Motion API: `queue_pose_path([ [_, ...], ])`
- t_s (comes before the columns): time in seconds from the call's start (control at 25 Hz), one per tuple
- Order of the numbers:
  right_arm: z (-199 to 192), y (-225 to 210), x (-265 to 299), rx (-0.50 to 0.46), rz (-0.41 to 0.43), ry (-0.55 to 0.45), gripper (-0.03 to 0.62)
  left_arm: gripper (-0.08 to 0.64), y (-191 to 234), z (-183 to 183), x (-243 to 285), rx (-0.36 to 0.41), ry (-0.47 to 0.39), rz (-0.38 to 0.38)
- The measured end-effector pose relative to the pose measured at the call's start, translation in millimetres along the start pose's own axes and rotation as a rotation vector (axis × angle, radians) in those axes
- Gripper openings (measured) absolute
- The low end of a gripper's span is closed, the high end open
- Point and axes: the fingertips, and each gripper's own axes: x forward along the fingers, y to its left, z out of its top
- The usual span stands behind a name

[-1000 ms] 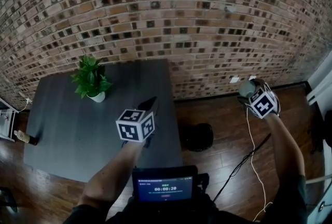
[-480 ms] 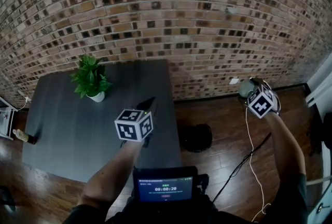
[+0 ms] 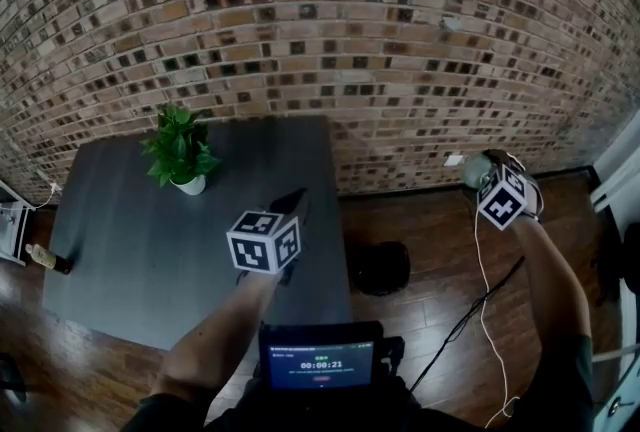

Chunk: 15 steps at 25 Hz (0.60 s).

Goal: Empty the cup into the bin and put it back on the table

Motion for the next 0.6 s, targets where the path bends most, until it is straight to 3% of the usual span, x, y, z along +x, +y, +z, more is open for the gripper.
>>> queue_pose_path([
  [0.32,14,0,-14,-0.086,-0.022,0.010,0.396,-0.009,3,-6,1,-0.007,0.009,0.010],
  [0.6,11,-2,-16,-0.103,-0.031,0.034,0.396,-0.009,1,-8,1,-0.003,0.017,0.008],
])
